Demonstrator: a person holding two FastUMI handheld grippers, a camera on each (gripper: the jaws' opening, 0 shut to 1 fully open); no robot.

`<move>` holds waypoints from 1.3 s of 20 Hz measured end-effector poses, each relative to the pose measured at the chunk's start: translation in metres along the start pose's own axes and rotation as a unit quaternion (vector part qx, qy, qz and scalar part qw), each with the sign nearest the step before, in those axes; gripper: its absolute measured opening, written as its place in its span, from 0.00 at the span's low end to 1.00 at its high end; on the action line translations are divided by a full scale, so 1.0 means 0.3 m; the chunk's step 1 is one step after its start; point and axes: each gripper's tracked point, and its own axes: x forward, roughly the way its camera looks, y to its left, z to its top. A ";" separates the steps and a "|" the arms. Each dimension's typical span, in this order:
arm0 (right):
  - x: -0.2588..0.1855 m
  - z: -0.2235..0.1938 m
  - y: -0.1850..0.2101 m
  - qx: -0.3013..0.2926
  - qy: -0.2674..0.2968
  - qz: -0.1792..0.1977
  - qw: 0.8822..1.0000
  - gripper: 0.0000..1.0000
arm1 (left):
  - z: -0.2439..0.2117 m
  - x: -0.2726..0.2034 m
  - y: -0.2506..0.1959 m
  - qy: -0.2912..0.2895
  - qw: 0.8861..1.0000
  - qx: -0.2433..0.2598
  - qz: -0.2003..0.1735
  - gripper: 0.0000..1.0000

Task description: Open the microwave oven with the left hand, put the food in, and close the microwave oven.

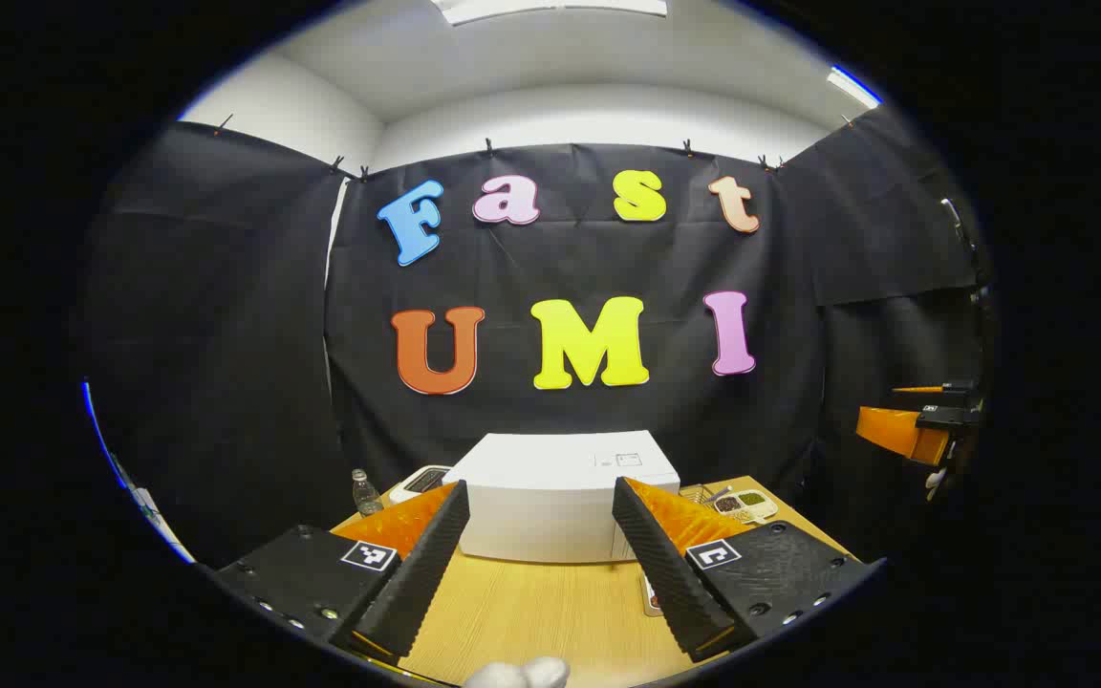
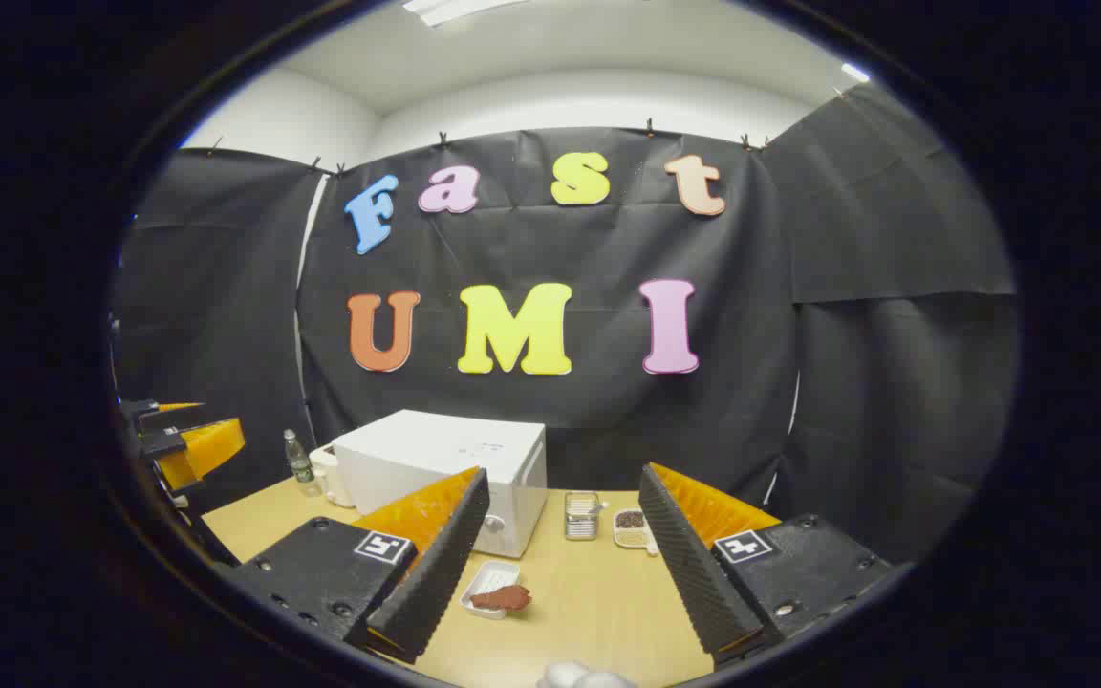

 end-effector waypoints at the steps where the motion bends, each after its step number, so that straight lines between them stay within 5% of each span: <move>1: -0.003 0.004 0.002 -0.001 -0.002 0.000 1.000 0.92 | -0.001 -0.001 0.000 0.000 1.000 0.000 0.001 0.94; 2: -0.004 0.007 0.004 -0.002 -0.003 0.001 1.000 1.00 | -0.002 0.004 0.000 0.000 1.000 0.001 0.000 0.94; 3: -0.004 0.012 0.002 -0.003 -0.005 0.000 1.000 0.92 | 0.000 0.004 -0.001 0.000 1.000 0.003 -0.001 0.94; 4: -0.004 0.008 0.003 -0.004 -0.005 0.000 1.000 1.00 | 0.002 0.005 0.001 -0.001 1.000 0.005 -0.001 0.94; 8: -0.010 0.010 -0.003 0.000 -0.005 -0.002 1.000 1.00 | 0.000 0.013 -0.006 0.000 1.000 0.007 -0.005 0.95; 9: -0.010 0.013 -0.007 -0.001 -0.005 -0.004 1.000 0.92 | 0.002 0.014 -0.006 -0.001 1.000 0.007 -0.004 0.95; 11: -0.014 0.009 -0.012 -0.002 -0.005 -0.006 1.000 0.92 | 0.003 0.015 -0.007 -0.002 1.000 0.005 -0.006 0.95; 12: -0.014 0.007 -0.012 -0.002 -0.004 -0.006 1.000 1.00 | 0.002 0.017 -0.008 -0.002 1.000 0.005 -0.006 0.95; 13: -0.013 0.008 -0.013 -0.002 -0.004 -0.006 1.000 0.92 | 0.003 0.019 -0.007 -0.002 1.000 0.006 -0.007 0.95; 18: -0.004 0.015 -0.024 -0.002 -0.006 -0.008 1.000 1.00 | -0.007 0.035 -0.007 -0.005 1.000 0.016 -0.006 0.95; 22: 0.016 0.036 -0.060 0.005 -0.012 -0.011 1.000 0.92 | -0.079 0.102 -0.039 -0.003 1.000 0.029 -0.008 0.95; 23: 0.022 0.042 -0.072 0.005 -0.011 -0.012 1.000 1.00 | -0.109 0.132 -0.061 -0.001 0.999 0.032 -0.012 0.95; 26: 0.050 0.062 -0.121 -0.002 -0.012 -0.017 1.000 1.00 | -0.222 0.237 -0.141 0.000 0.999 0.035 -0.027 0.95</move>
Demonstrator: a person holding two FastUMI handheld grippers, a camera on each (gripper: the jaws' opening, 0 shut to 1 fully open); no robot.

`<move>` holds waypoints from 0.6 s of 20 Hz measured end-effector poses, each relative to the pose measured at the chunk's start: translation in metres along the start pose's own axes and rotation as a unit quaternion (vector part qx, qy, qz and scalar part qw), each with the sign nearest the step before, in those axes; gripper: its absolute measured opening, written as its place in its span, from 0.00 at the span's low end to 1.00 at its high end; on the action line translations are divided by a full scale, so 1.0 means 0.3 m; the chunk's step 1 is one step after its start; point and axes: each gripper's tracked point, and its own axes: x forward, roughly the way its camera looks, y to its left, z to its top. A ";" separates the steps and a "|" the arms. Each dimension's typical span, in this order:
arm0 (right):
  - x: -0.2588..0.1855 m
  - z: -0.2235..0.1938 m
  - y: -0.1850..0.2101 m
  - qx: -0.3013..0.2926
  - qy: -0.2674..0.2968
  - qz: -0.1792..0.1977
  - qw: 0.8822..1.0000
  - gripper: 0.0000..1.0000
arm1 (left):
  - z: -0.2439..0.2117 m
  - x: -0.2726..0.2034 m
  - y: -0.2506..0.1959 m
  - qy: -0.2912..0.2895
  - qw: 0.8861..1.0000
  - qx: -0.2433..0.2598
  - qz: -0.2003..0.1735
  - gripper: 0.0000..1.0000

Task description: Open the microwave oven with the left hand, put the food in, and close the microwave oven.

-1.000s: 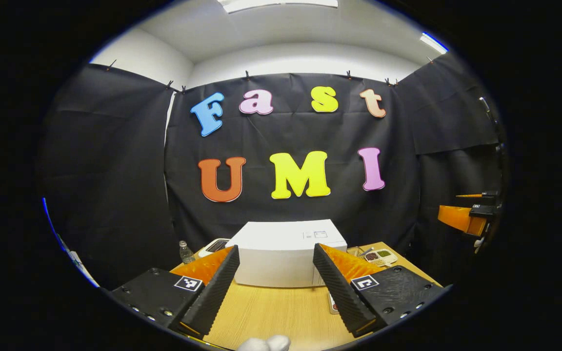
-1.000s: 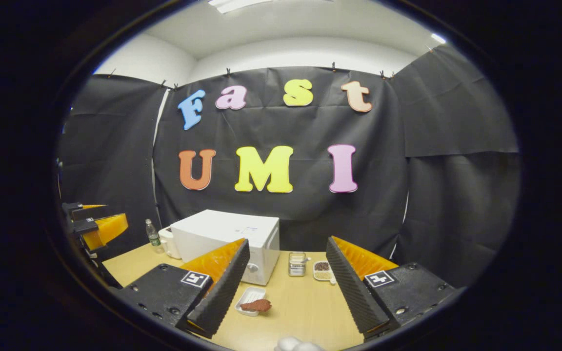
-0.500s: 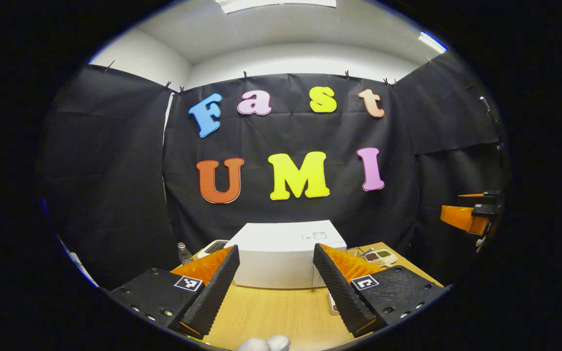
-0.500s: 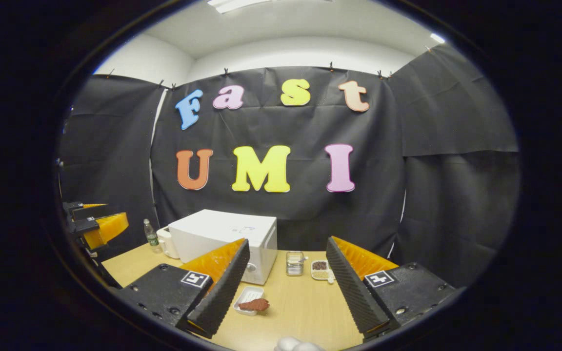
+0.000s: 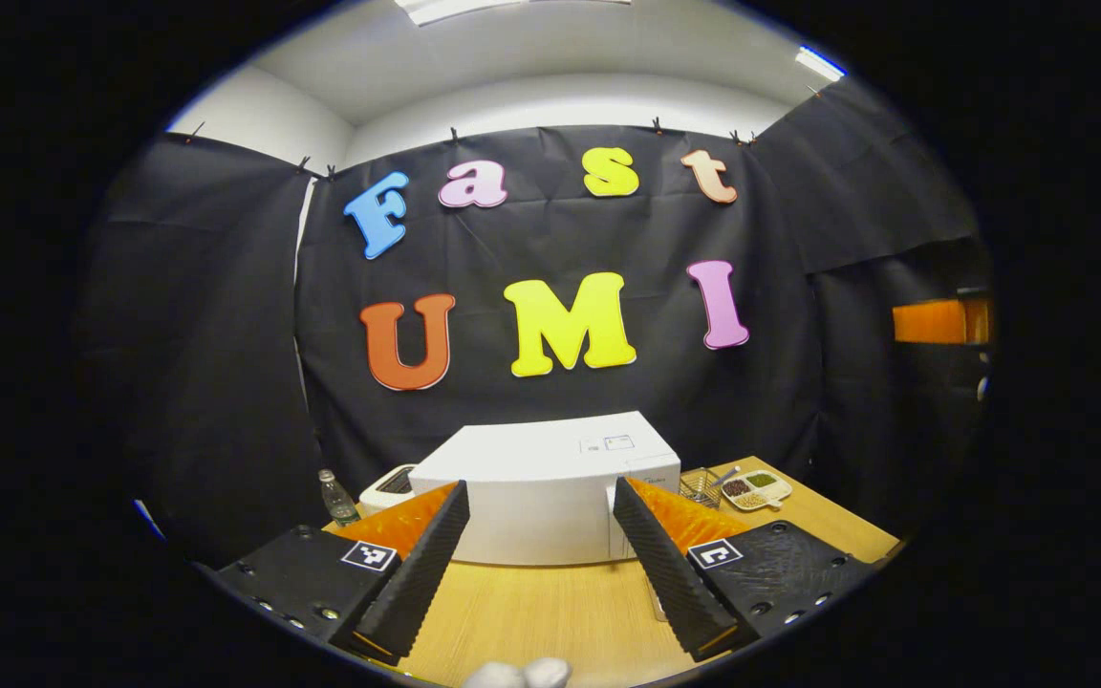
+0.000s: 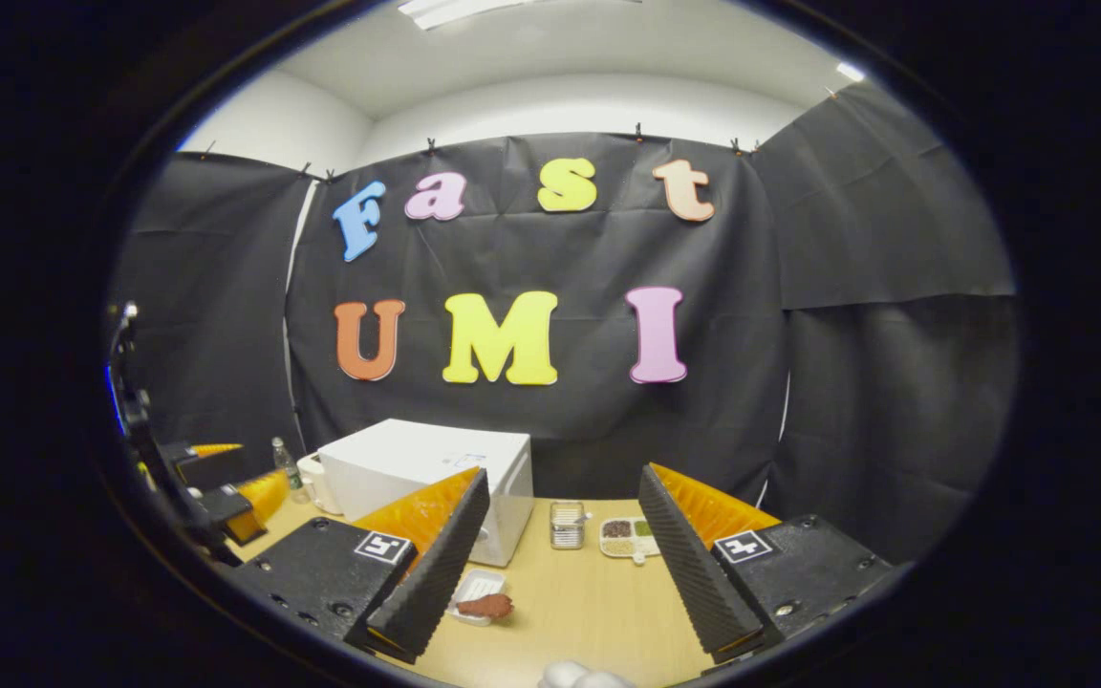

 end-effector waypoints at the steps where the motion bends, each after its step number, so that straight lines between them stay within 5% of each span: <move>1: 0.008 0.008 -0.014 -0.004 0.000 -0.001 1.000 1.00 | -0.036 0.046 -0.032 0.004 1.000 0.002 -0.004 0.95; 12: 0.118 -0.010 -0.159 -0.037 0.021 -0.013 0.999 1.00 | -0.426 0.560 -0.261 0.062 0.998 -0.024 -0.014 0.95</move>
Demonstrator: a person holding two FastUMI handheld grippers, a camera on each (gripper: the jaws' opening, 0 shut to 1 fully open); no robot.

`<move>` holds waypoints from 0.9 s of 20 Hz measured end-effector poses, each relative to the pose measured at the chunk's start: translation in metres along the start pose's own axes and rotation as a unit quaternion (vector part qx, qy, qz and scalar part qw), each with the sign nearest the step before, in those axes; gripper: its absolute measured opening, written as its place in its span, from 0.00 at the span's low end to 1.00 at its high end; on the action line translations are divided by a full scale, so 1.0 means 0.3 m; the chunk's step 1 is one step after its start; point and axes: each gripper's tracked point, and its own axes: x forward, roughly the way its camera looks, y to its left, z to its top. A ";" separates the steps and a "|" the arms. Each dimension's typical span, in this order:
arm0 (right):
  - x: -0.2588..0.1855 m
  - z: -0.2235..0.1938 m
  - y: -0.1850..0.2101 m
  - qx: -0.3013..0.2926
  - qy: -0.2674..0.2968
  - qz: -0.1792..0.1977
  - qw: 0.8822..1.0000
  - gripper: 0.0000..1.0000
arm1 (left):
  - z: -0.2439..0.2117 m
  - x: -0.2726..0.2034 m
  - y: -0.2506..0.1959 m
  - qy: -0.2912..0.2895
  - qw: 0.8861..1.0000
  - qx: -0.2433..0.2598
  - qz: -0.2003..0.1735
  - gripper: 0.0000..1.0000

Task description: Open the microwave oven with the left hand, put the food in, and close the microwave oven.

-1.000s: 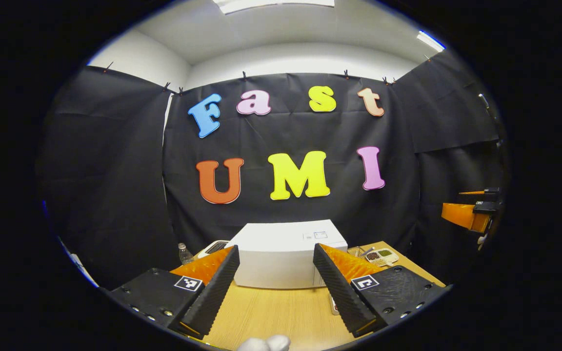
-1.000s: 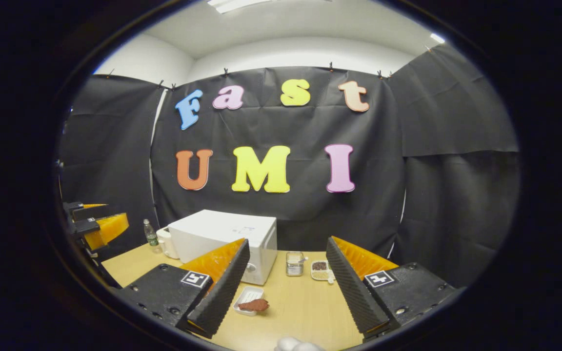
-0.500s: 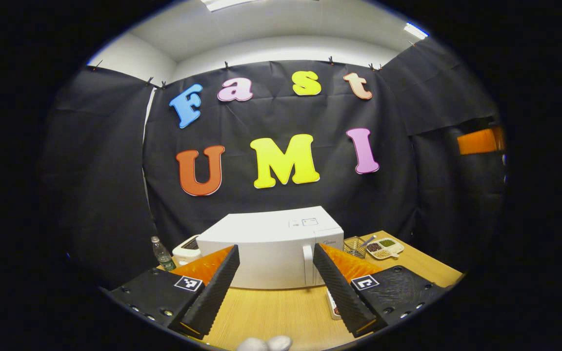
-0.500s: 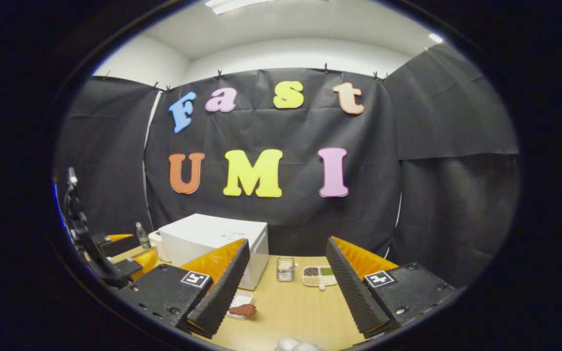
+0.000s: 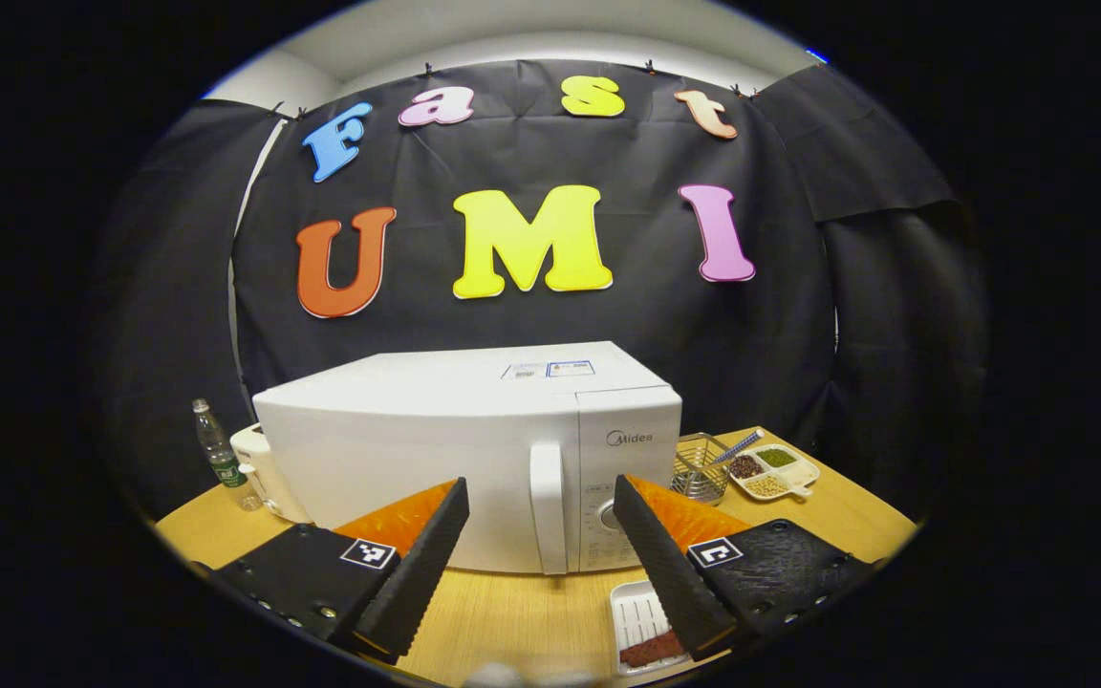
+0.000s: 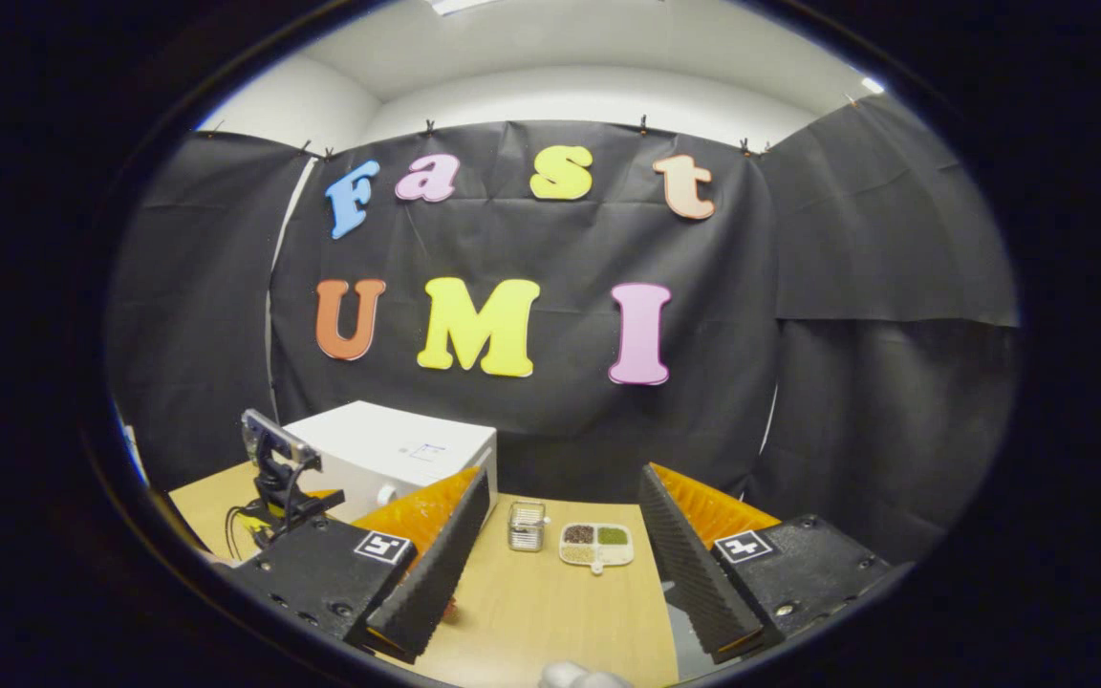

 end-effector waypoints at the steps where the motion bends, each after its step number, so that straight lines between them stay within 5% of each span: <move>1: 0.011 -0.006 -0.005 -0.002 0.003 0.000 1.000 1.00 | -0.017 0.034 0.003 0.003 1.000 0.000 0.004 0.95; 4: 0.043 -0.033 -0.020 -0.008 0.013 0.001 1.000 1.00 | -0.069 0.107 0.009 0.013 1.000 -0.003 0.011 0.93; 5: 0.050 -0.037 -0.023 -0.009 0.016 0.002 1.000 0.92 | -0.080 0.120 0.009 0.015 1.000 -0.003 0.010 0.90; 7: 0.071 -0.046 -0.021 -0.007 0.021 0.005 1.000 1.00 | -0.088 0.142 0.002 0.014 1.000 0.000 0.005 0.86; 8: 0.082 -0.053 -0.018 -0.006 0.024 0.007 1.000 1.00 | -0.091 0.152 -0.003 0.012 1.000 0.002 0.004 0.92; 9: 0.087 -0.054 -0.015 -0.005 0.025 0.010 1.000 1.00 | -0.087 0.166 -0.006 0.009 1.000 0.002 0.000 0.63; 11: 0.097 -0.053 -0.010 -0.004 0.025 0.013 1.000 0.92 | -0.096 0.179 -0.020 0.011 1.000 -0.005 -0.010 0.36; 13: 0.107 -0.057 0.003 -0.003 0.025 0.020 0.999 0.92 | -0.100 0.177 -0.020 0.011 1.000 -0.013 -0.014 0.29; 14: 0.109 -0.057 0.003 -0.003 0.025 0.021 0.999 1.00 | -0.097 0.173 -0.016 0.010 1.000 -0.021 -0.016 0.24; 15: 0.113 -0.060 0.002 -0.001 0.025 0.022 0.999 1.00 | -0.100 0.177 -0.015 0.011 0.999 -0.029 -0.014 0.10; 16: 0.117 -0.059 0.004 0.001 0.026 0.023 0.999 1.00 | -0.108 0.176 -0.012 0.015 0.999 -0.028 -0.013 0.18; 18: 0.119 -0.070 0.010 0.006 0.029 0.025 0.999 1.00 | -0.104 0.172 -0.011 0.012 1.000 -0.016 -0.008 0.09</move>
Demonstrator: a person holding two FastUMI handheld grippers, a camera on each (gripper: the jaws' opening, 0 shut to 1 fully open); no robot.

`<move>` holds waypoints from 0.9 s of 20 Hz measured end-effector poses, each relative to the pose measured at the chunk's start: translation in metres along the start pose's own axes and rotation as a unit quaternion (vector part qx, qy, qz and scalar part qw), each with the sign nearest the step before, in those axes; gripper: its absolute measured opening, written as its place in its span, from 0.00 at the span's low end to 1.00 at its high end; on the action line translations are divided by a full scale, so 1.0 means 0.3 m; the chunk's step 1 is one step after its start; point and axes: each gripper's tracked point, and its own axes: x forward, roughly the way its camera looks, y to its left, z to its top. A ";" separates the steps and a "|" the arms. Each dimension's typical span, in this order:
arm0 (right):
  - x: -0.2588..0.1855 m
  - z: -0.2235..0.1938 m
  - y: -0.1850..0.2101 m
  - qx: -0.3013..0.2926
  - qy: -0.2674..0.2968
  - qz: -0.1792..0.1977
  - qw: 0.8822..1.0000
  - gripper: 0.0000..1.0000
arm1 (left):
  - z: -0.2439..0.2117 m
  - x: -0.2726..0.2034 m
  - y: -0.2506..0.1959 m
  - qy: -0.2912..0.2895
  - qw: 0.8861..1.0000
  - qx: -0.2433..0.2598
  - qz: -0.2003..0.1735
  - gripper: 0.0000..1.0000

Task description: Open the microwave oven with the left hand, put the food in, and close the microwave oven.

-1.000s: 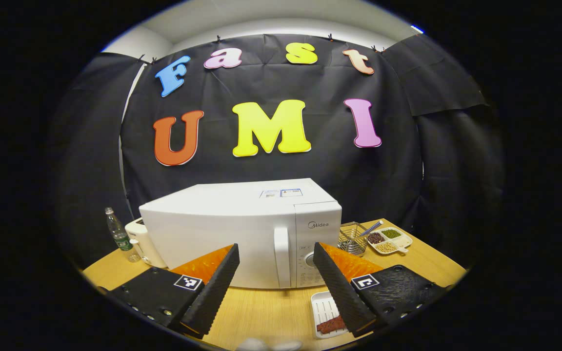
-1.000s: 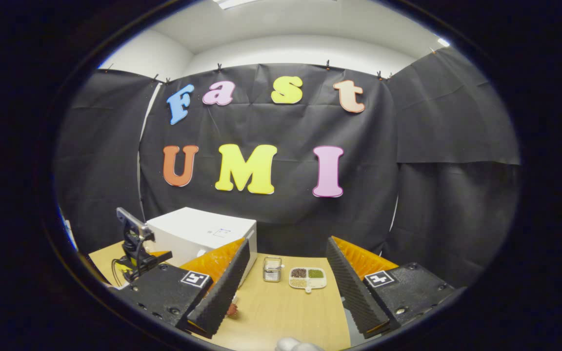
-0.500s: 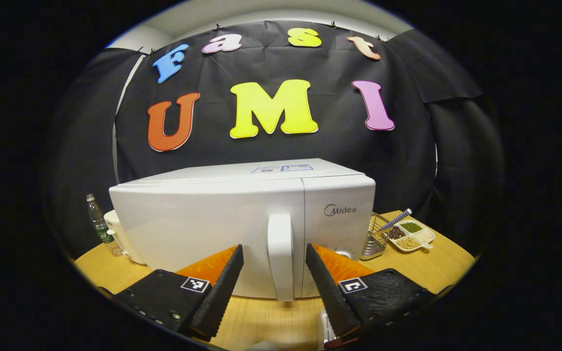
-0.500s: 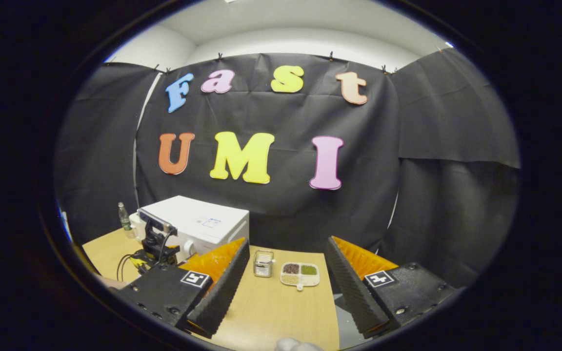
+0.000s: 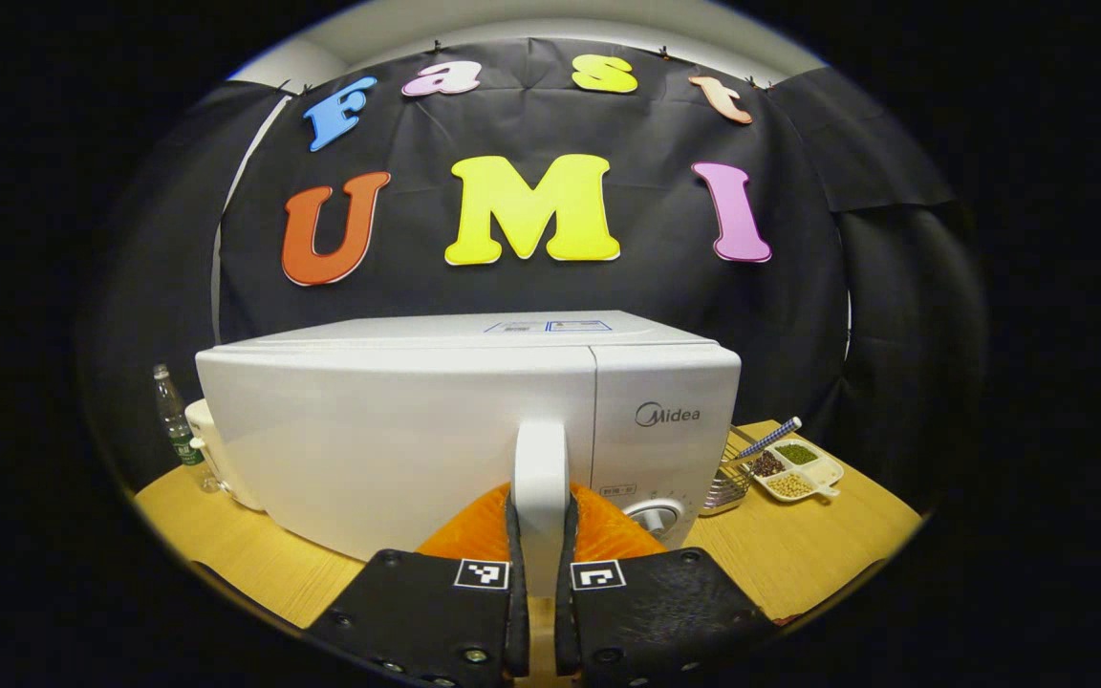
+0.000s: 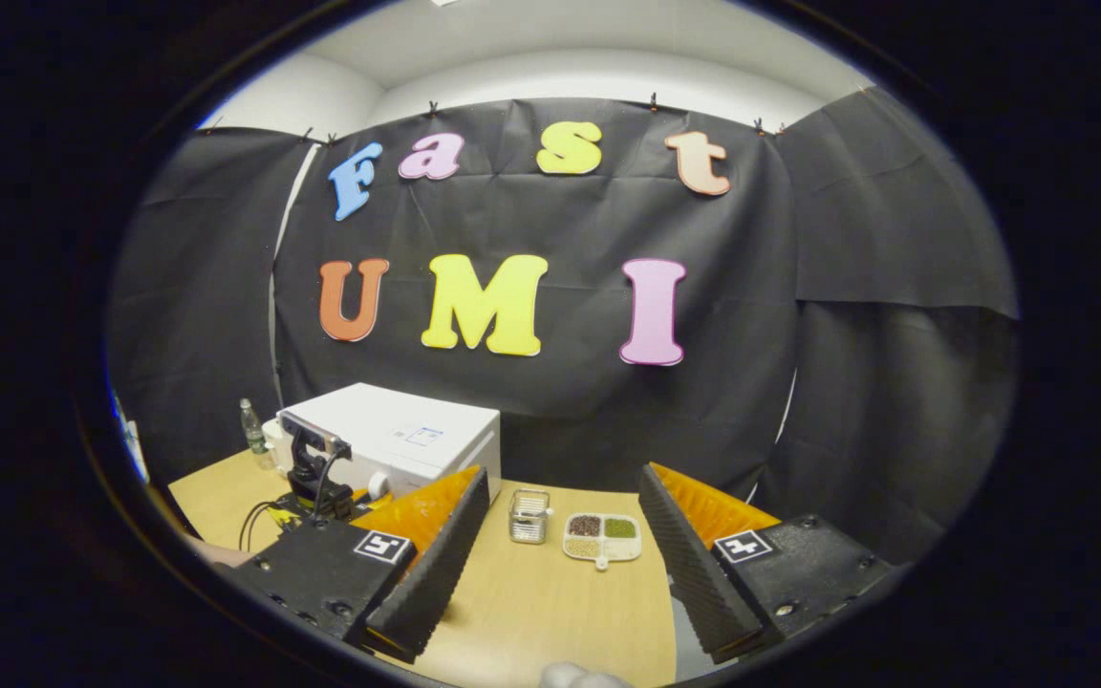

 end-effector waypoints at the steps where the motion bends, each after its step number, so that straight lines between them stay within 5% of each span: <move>1: 0.001 -0.003 0.002 0.001 0.002 0.001 1.000 1.00 | 0.003 0.003 0.002 0.000 1.000 0.002 0.000 0.09; 3: -0.003 -0.002 0.014 0.002 0.002 0.003 1.000 0.92 | -0.002 0.001 0.000 0.003 1.000 0.000 -0.004 0.09; 4: -0.004 0.003 0.016 -0.001 0.001 0.003 1.000 1.00 | 0.001 0.001 0.001 0.003 1.000 0.001 -0.005 0.09; 5: -0.008 0.001 0.018 -0.004 0.000 0.002 1.000 0.92 | 0.002 -0.002 0.001 0.004 1.000 0.000 -0.006 0.09; 7: -0.012 0.006 0.024 -0.008 -0.001 0.002 1.000 1.00 | 0.003 -0.003 0.001 0.007 1.000 -0.004 -0.010 0.09; 9: -0.014 0.008 0.040 -0.009 -0.001 0.006 1.000 0.92 | 0.001 -0.005 0.000 0.012 1.000 -0.006 -0.013 0.09; 10: -0.017 0.015 0.048 -0.008 -0.003 0.008 1.000 1.00 | -0.001 -0.008 0.001 0.015 1.000 -0.004 -0.014 0.09; 11: -0.017 0.018 0.052 -0.009 -0.004 0.008 1.000 0.92 | 0.000 -0.009 0.002 0.016 1.000 -0.001 -0.015 0.09; 13: -0.021 0.022 0.061 -0.010 -0.005 0.009 1.000 1.00 | -0.008 -0.026 0.004 0.026 1.000 -0.006 -0.016 0.09; 15: -0.030 0.030 0.064 -0.016 -0.011 0.004 1.000 0.92 | -0.025 -0.088 0.012 0.019 1.000 0.005 -0.022 0.09; 18: -0.052 0.020 0.101 -0.022 -0.013 0.010 1.000 1.00 | -0.048 -0.185 0.045 0.030 0.999 -0.001 -0.031 0.09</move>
